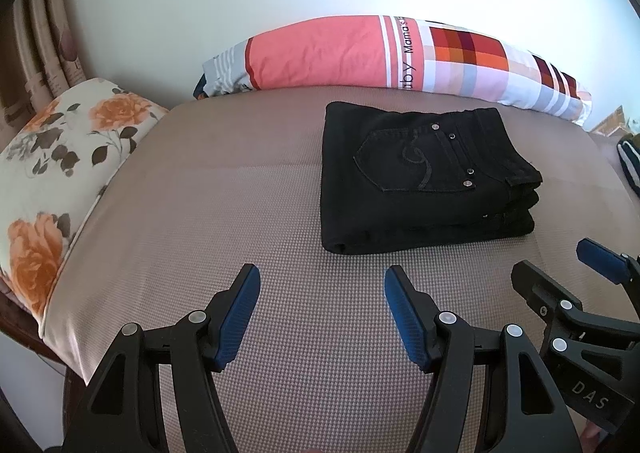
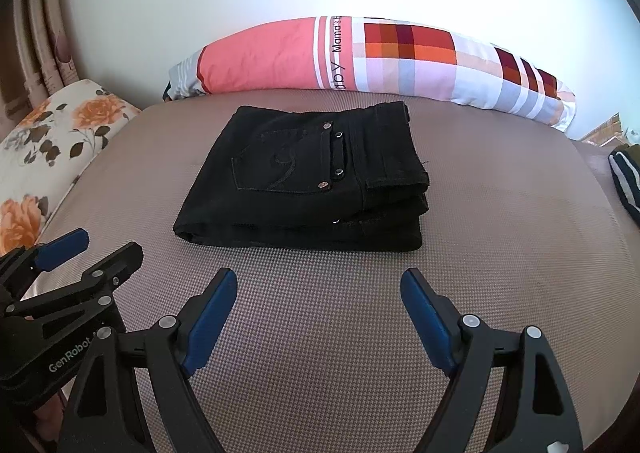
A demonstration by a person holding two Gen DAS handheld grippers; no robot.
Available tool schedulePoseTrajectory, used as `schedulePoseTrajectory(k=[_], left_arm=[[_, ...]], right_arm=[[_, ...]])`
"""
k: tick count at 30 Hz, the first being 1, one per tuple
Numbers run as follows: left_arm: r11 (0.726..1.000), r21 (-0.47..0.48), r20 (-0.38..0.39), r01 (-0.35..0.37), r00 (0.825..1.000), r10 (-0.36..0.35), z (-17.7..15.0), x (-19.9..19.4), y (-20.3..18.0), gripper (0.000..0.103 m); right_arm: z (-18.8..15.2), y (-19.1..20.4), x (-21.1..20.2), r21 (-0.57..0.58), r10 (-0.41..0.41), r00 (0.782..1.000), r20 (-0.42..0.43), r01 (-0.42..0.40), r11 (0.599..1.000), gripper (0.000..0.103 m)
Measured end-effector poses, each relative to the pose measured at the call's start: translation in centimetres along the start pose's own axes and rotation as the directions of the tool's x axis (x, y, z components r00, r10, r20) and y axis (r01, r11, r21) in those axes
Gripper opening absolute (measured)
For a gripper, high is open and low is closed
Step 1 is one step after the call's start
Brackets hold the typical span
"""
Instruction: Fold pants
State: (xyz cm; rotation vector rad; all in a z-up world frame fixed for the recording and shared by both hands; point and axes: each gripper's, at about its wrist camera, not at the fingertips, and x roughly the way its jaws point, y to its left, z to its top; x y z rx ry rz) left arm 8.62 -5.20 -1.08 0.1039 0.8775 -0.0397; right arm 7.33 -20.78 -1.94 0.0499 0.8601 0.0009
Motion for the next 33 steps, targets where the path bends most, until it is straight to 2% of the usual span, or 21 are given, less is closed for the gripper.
schedulePoseTrajectory(k=[33], left_arm=[[1.000,0.028,-0.014,0.001,1.000,-0.001,-0.59,1.06,-0.34,0.065]], right_arm=[[-0.44,-0.29,0.72,0.013,-0.001,1.000,-0.022,0.002,1.000,0.082]])
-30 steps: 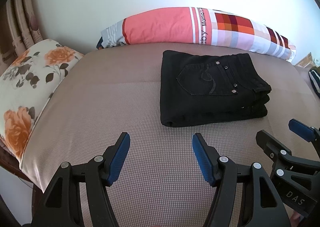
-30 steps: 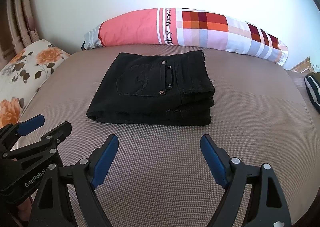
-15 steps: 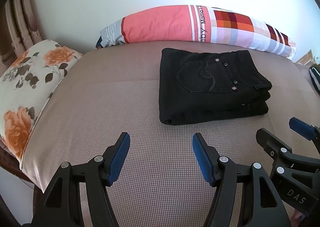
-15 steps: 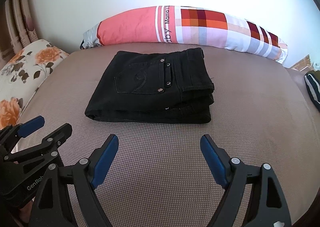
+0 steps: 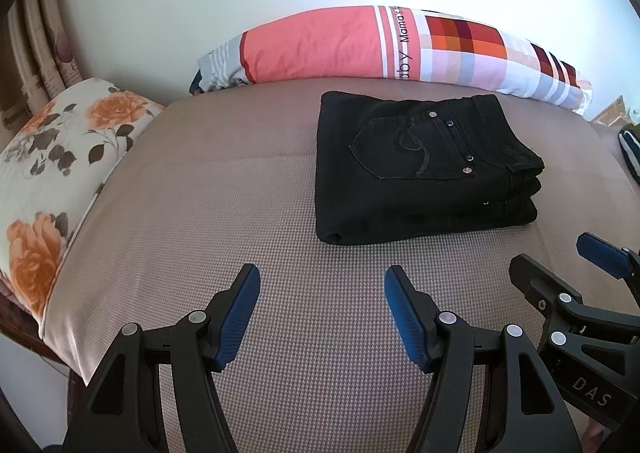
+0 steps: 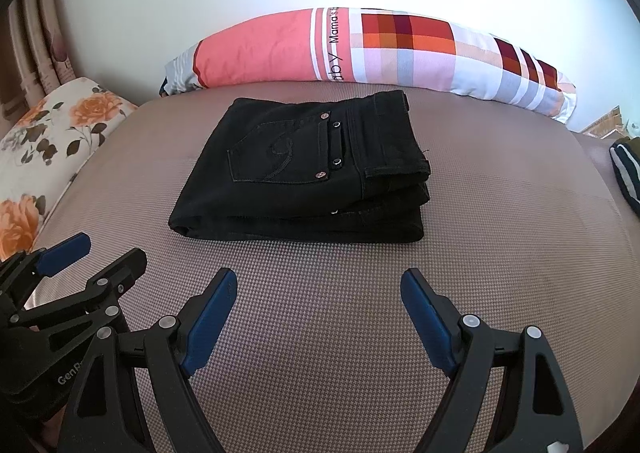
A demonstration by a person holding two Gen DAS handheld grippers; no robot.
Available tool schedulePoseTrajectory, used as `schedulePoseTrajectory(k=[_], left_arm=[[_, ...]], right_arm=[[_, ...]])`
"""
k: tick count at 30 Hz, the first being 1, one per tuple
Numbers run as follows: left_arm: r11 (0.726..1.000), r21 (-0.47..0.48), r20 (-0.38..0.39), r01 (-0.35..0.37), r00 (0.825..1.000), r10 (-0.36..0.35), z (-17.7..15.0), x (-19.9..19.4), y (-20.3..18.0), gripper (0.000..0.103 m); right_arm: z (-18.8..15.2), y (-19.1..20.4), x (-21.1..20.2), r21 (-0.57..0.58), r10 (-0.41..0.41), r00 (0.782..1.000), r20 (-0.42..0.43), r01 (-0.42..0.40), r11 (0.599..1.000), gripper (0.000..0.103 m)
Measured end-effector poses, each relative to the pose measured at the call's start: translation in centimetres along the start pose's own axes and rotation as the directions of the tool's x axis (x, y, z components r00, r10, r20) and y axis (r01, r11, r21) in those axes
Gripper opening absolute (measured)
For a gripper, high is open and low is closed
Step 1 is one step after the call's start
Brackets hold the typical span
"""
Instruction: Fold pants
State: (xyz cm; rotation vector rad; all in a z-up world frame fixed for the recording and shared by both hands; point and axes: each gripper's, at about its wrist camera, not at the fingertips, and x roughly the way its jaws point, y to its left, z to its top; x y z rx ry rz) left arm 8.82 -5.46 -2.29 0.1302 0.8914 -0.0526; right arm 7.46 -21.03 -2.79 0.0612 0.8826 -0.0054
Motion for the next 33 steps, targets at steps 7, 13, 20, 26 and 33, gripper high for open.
schedulePoseTrajectory(k=[7,13,20,26,33], left_arm=[[1.000,0.002,-0.001,0.000,1.000,0.000,-0.03,0.01,-0.12,0.065],[1.000,0.003,-0.005,0.000,1.000,0.000,-0.08,0.09,-0.15,0.065],[1.000,0.011,-0.008,0.005,1.000,-0.005,-0.04,0.24,-0.29,0.066],[1.000,0.014,-0.009,0.010,1.000,-0.010,0.01,0.30,-0.36,0.066],[1.000,0.014,-0.019,0.021,1.000,-0.020,0.03,0.44,-0.44,0.066]], right_arm=[[0.01,0.03,-0.03,0.000,0.000,1.000,0.000,0.000,1.000,0.082],[0.01,0.05,-0.02,0.001,0.000,1.000,-0.004,0.000,1.000,0.082],[0.11,-0.06,0.04,0.001,0.002,1.000,-0.005,-0.002,1.000,0.082],[0.03,-0.13,0.11,0.001,0.001,1.000,-0.008,-0.001,1.000,0.082],[-0.01,-0.25,0.20,0.003,0.000,1.000,-0.011,0.000,1.000,0.082]])
